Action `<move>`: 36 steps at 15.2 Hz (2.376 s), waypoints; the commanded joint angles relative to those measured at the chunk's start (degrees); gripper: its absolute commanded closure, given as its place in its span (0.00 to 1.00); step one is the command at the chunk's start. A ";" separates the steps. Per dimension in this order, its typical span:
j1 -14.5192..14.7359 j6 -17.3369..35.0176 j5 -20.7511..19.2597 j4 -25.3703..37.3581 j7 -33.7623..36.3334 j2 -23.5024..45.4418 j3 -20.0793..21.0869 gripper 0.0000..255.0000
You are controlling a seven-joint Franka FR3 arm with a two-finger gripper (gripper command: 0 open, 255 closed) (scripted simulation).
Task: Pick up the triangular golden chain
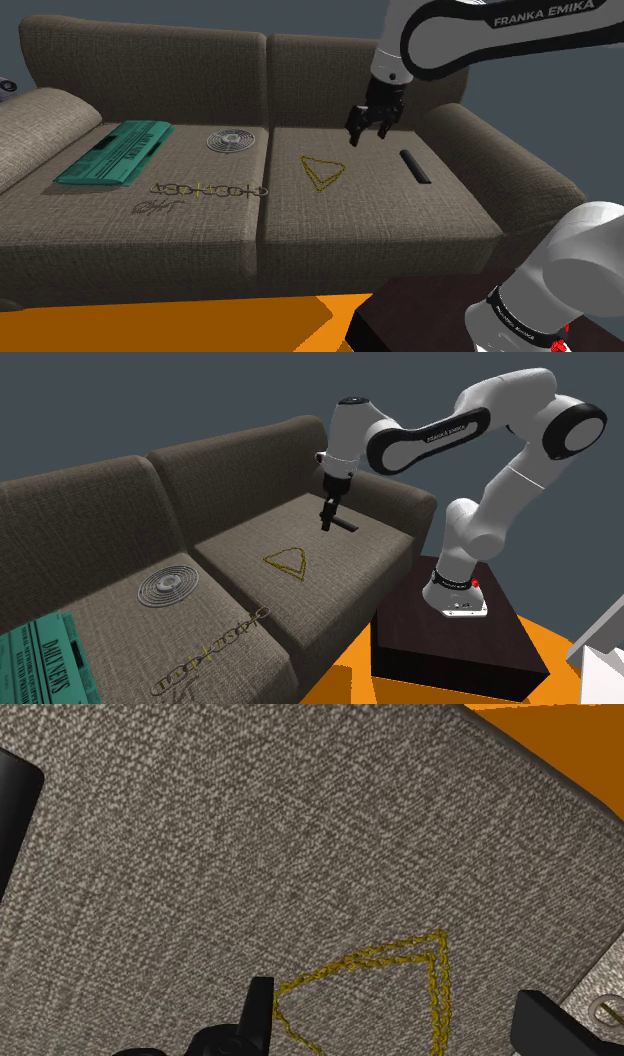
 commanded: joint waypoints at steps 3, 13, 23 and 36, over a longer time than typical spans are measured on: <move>-0.26 5.53 -1.25 2.42 2.75 7.69 2.05 0.00; 0.16 14.37 -9.10 15.35 11.70 29.84 5.43 0.00; 0.62 19.95 -11.44 13.91 13.75 34.25 5.10 0.00; 0.52 17.89 -10.73 14.87 13.15 33.06 5.25 1.00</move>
